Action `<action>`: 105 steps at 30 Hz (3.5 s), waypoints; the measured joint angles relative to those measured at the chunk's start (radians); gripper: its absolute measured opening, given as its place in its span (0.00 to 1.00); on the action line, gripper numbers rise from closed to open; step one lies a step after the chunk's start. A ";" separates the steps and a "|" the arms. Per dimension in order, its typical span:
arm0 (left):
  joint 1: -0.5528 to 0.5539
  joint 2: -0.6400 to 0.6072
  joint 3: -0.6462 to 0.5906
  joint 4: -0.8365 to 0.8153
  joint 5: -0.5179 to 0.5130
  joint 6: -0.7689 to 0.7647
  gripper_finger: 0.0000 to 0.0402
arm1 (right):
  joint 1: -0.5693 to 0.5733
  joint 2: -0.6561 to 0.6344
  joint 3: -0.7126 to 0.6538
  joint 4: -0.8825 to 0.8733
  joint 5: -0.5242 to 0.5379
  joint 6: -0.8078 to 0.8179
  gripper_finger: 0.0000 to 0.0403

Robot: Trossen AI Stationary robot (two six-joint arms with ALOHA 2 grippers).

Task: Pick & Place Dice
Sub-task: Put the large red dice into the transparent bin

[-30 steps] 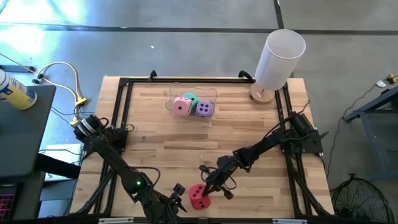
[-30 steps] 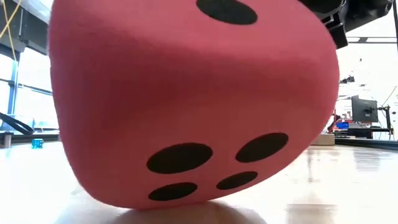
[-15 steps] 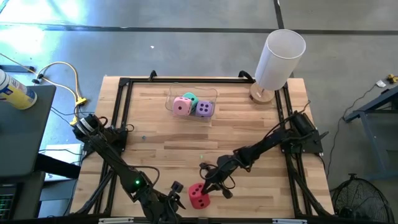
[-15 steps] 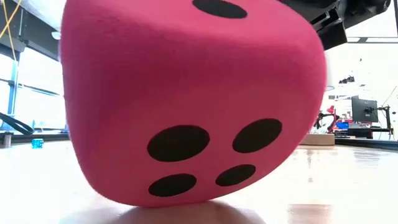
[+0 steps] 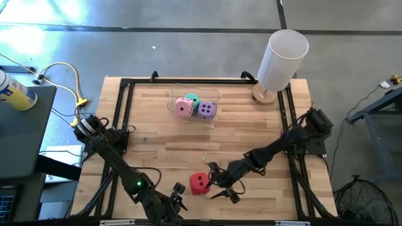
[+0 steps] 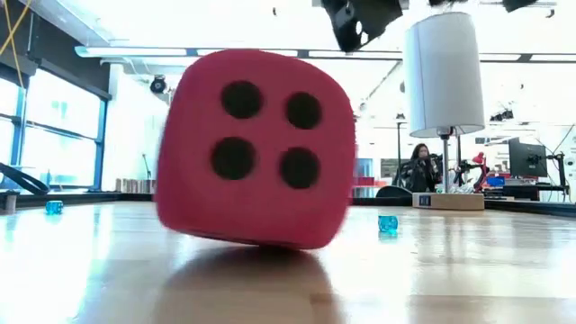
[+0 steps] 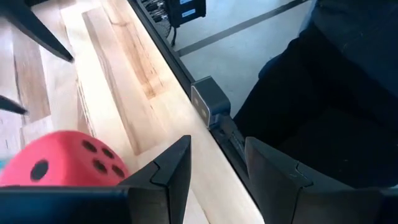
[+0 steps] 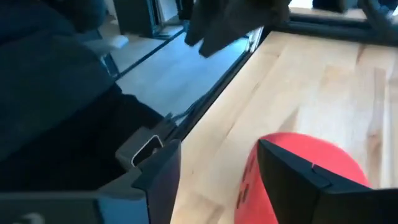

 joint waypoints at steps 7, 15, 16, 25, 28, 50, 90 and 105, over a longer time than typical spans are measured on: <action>0.009 0.000 0.000 0.000 -0.001 0.010 0.36 | 0.045 -0.028 0.002 -0.043 0.221 -0.097 0.50; 0.008 0.000 0.000 0.000 -0.001 -0.020 0.36 | 0.050 -0.028 0.002 -0.031 0.253 -0.062 0.46; 0.006 0.000 0.000 0.000 -0.001 -0.020 0.36 | 0.049 -0.028 0.002 -0.029 0.253 -0.062 0.46; 0.009 0.000 0.000 -0.001 -0.001 -0.023 0.36 | 0.054 -0.028 0.002 -0.017 0.202 -0.040 0.49; 0.009 0.001 0.000 -0.005 -0.001 -0.023 0.36 | 0.056 -0.028 0.002 -0.006 0.204 -0.044 0.55; 0.009 0.001 0.000 -0.004 -0.001 -0.081 0.36 | 0.047 -0.007 0.002 0.058 0.210 0.044 0.99; -0.120 -0.055 -0.001 -0.054 -0.105 -0.073 0.36 | 0.156 0.223 0.519 -0.529 0.812 0.046 0.94; -0.137 -0.055 -0.001 -0.055 -0.164 -0.074 0.36 | 0.106 0.292 0.517 -0.567 0.669 0.109 0.94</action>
